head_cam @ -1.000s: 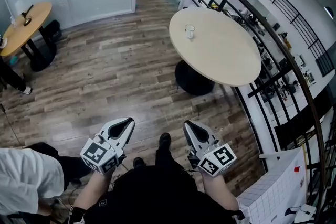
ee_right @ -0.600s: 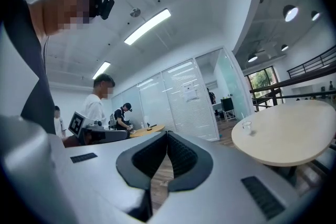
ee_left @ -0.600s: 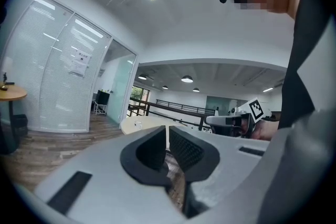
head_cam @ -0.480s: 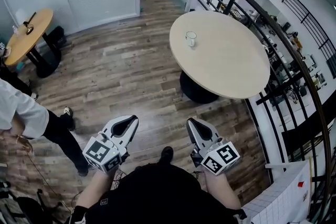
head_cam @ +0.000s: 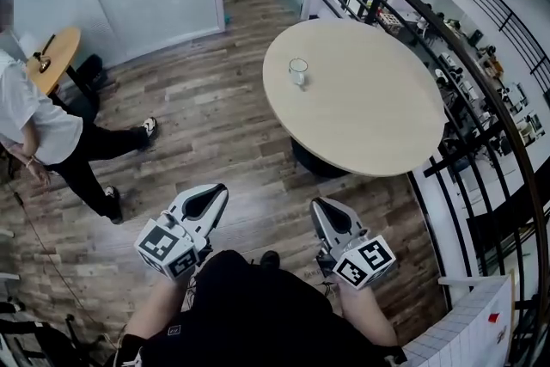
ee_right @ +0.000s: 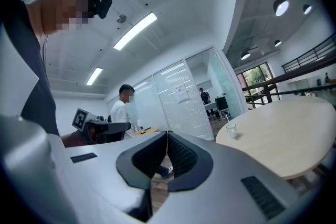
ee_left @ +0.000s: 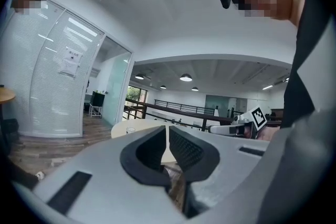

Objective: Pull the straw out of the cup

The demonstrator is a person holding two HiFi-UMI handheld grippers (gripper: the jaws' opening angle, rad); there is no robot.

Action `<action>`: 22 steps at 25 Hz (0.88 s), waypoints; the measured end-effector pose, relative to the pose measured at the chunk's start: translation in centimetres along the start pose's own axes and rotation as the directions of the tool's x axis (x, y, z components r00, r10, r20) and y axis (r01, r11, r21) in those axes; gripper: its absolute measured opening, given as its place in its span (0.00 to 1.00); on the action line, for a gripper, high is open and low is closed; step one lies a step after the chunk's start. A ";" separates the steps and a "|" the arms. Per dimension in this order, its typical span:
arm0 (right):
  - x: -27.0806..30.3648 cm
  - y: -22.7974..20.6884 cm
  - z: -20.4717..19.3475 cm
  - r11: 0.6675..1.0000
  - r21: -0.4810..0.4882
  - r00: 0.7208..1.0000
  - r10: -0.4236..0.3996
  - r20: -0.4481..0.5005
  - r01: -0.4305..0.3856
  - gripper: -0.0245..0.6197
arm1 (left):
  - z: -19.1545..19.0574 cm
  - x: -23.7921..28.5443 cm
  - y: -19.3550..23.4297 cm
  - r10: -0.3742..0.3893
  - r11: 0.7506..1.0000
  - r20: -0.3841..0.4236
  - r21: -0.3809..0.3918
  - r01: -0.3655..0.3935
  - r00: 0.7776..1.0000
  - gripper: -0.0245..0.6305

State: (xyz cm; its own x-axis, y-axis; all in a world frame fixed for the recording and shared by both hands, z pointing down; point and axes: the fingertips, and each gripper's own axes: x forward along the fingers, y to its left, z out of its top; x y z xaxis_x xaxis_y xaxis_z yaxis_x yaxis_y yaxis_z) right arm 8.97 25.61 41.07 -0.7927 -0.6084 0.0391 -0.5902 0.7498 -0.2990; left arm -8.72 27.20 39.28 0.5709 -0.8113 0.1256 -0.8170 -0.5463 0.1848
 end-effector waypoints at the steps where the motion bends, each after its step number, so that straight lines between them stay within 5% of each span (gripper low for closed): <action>1: 0.1 -0.3 -0.1 1.000 0.009 1.000 0.000 0.002 0.000 0.07 | -0.4 0.4 0.1 -0.006 1.000 -0.005 -0.003 0.006 1.000 0.07; 9: 2.0 -4.5 0.3 0.999 0.037 1.000 -0.020 0.004 0.020 0.07 | -0.5 6.1 1.9 -0.057 0.998 -0.011 -0.028 0.057 0.998 0.07; 22: 14.8 -14.0 5.5 0.999 0.027 0.999 -0.034 -0.009 0.034 0.07 | 4.9 18.7 12.5 -0.125 0.992 0.016 -0.005 0.125 0.992 0.07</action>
State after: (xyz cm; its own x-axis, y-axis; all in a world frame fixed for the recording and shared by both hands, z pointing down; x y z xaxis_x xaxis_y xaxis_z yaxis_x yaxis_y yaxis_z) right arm 6.31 4.68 40.57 -0.7738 -0.6308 0.0579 -0.6123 0.7214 -0.3234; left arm -8.67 4.16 39.17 0.6670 -0.7401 0.0856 -0.7389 -0.6423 0.2039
